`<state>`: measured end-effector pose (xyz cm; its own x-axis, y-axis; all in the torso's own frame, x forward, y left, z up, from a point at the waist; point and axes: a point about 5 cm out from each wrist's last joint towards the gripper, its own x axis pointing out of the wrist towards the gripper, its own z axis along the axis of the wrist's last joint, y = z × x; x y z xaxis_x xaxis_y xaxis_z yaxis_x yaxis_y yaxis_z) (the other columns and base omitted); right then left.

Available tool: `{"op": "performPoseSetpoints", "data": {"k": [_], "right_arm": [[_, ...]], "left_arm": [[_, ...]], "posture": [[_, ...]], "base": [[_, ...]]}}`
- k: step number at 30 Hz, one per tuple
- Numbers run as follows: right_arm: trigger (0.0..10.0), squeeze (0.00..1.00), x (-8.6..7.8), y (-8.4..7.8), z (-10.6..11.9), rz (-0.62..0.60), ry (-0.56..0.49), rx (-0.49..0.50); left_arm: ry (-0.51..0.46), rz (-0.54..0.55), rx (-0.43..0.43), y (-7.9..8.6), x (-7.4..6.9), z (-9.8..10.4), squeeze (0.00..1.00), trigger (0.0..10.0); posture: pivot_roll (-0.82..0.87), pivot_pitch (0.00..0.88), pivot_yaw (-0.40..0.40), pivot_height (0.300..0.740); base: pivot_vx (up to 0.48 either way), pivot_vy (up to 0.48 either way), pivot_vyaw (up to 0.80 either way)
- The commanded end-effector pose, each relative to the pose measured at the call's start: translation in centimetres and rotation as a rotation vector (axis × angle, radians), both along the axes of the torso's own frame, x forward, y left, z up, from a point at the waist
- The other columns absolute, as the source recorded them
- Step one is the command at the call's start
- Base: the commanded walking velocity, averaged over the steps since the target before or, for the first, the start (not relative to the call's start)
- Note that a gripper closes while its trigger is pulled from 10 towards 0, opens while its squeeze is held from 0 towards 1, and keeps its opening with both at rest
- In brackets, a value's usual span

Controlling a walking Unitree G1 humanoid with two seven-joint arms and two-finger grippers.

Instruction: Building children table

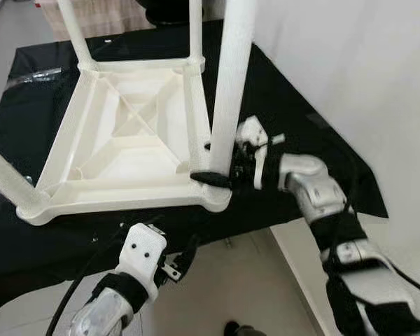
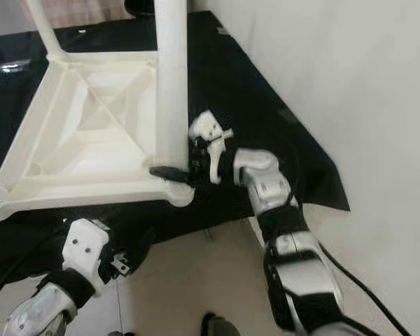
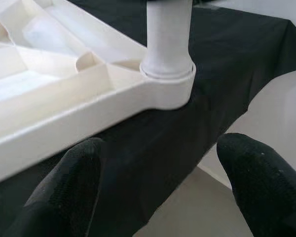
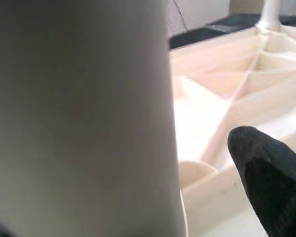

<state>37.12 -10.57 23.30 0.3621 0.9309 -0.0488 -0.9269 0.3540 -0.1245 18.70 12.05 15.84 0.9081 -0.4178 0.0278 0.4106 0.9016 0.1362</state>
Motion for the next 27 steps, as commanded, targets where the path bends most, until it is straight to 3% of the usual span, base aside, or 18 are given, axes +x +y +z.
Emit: {"op": "performPoseSetpoints", "data": {"k": [1,5,6,8,9,12,20,23,25,27], "right_arm": [[10.0,0.00,0.1,-0.1,0.6,0.060,0.010,0.029],[10.0,0.00,0.3,-0.3,0.8,0.103,0.018,0.022],[5.7,0.00,0.3,-0.4,0.9,0.139,0.024,0.020],[5.7,0.00,0.3,-0.5,0.9,0.162,0.028,0.019],[0.0,0.00,0.3,-0.7,1.1,0.181,0.041,0.023],[0.0,0.00,0.6,-1.0,1.3,0.185,0.052,0.019],[0.0,0.00,1.5,-2.1,0.3,-0.004,0.025,0.006],[0.0,0.00,1.3,-3.5,-1.9,-0.145,0.032,-0.004],[0.0,0.00,0.7,-4.4,-4.2,-0.255,0.102,-0.033],[0.0,0.00,-0.1,-5.2,-6.6,-0.418,0.113,-0.118]], "left_arm": [[0.020,-0.007,0.010,0.0,-0.6,-0.1,0.00,10.0],[0.021,-0.004,0.011,0.0,-0.8,-0.1,0.00,10.0],[0.023,-0.002,0.011,-0.1,-1.0,0.0,0.00,10.0],[0.023,-0.001,0.011,-0.1,-1.2,0.0,0.00,10.0],[0.024,0.000,0.011,-0.1,-1.4,0.0,0.00,10.0],[0.018,0.003,0.008,-0.1,-1.7,0.2,0.00,10.0],[-0.031,0.009,-0.010,-0.3,-2.0,0.9,0.00,10.0],[-0.078,0.037,0.000,0.0,-2.3,1.5,0.00,10.0],[-0.099,0.063,0.004,0.2,-2.6,1.8,0.00,10.0],[-0.112,0.080,0.006,0.3,-2.9,2.0,0.00,10.0]], "posture": [[0.09,0.255,-0.053,0.740],[0.10,0.261,-0.055,0.740],[0.10,0.272,-0.058,0.740],[0.10,0.272,-0.058,0.740],[0.11,0.280,-0.060,0.740],[0.11,0.285,-0.062,0.740],[0.09,0.269,-0.086,0.740],[0.08,0.258,-0.093,0.740],[0.07,0.248,-0.102,0.740],[0.08,0.244,-0.106,0.740]], "base": [[0.000,0.000,0.00],[0.000,0.000,0.00],[0.000,0.000,0.00],[0.000,0.000,0.00],[0.000,0.000,0.00],[0.000,0.000,0.00],[0.000,0.000,0.00],[0.000,0.000,0.00],[0.000,0.000,0.00],[0.000,0.000,0.00]]}}
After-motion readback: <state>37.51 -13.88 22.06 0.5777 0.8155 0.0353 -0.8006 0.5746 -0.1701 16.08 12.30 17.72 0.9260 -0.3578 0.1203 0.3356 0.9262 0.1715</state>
